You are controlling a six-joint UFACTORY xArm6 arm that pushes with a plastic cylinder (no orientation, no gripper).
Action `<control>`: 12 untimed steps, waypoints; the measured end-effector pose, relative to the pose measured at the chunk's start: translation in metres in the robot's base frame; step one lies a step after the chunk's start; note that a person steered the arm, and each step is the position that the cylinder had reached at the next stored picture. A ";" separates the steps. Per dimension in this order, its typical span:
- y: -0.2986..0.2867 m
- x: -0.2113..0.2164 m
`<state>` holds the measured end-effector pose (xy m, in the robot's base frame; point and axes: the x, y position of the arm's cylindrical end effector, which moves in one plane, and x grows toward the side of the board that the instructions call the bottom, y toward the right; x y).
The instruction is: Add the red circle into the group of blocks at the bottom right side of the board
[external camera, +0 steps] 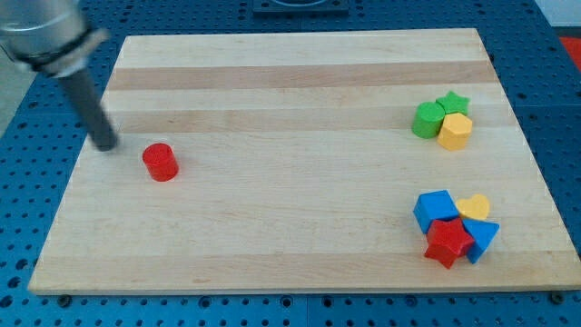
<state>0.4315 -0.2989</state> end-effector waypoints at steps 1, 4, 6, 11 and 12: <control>0.002 0.026; 0.170 0.040; 0.132 0.033; 0.218 0.041; 0.270 0.089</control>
<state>0.5205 -0.0291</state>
